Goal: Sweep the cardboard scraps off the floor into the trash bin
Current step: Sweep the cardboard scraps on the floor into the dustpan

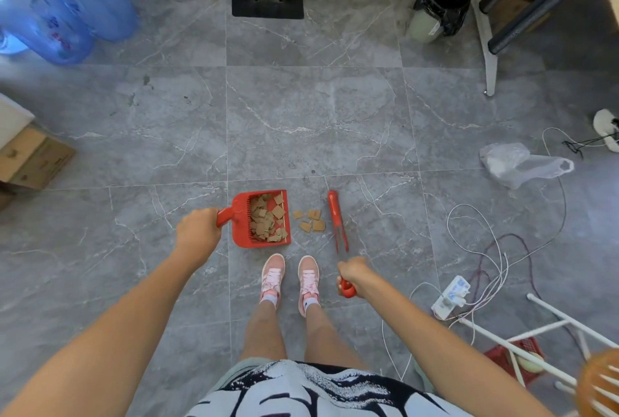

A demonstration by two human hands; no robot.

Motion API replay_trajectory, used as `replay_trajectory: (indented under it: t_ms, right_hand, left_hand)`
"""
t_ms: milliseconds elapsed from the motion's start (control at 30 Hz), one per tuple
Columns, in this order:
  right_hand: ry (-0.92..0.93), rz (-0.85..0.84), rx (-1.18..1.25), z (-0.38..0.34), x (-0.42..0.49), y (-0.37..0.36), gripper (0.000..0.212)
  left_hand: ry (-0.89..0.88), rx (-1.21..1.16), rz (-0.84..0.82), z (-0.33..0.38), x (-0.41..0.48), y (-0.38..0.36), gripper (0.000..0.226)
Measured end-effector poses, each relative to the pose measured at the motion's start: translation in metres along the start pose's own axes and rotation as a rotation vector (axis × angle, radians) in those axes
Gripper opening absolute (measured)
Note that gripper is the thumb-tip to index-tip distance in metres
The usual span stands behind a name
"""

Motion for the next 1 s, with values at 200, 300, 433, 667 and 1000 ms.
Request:
replay_trajectory:
  t_ms: [200, 300, 433, 667, 1000]
  right_hand:
    - [0.043, -0.052, -0.043, -0.023, -0.008, -0.034, 0.007]
    - [0.072, -0.107, -0.028, -0.036, -0.015, -0.051, 0.010]
    - [0.104, -0.142, -0.045, -0.044, -0.017, -0.076, 0.014]
    - [0.141, -0.262, -0.015, -0.053, -0.045, -0.106, 0.026]
    - [0.162, -0.342, 0.079, -0.022, -0.067, -0.046, 0.018]
  left_hand:
    - [0.096, -0.033, -0.079, -0.022, 0.009, -0.001, 0.014]
    - [0.118, -0.039, -0.116, -0.028, 0.012, -0.001, 0.019]
    - [0.132, -0.064, -0.152, -0.024, 0.014, -0.005, 0.018]
    - [0.136, -0.044, -0.178, -0.029, 0.011, -0.012, 0.014]
    - [0.141, -0.128, -0.235, -0.039, -0.006, -0.007, 0.026]
Point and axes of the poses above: each hand's wrist, its own x-axis towards the middle knuckle, its own y-axis out of the back of the hand, z = x × y, the point moved 8 cm from there along x, towards the middle knuckle, and after that the axes turned 8 degrees about -x, right-handed, at the moved point
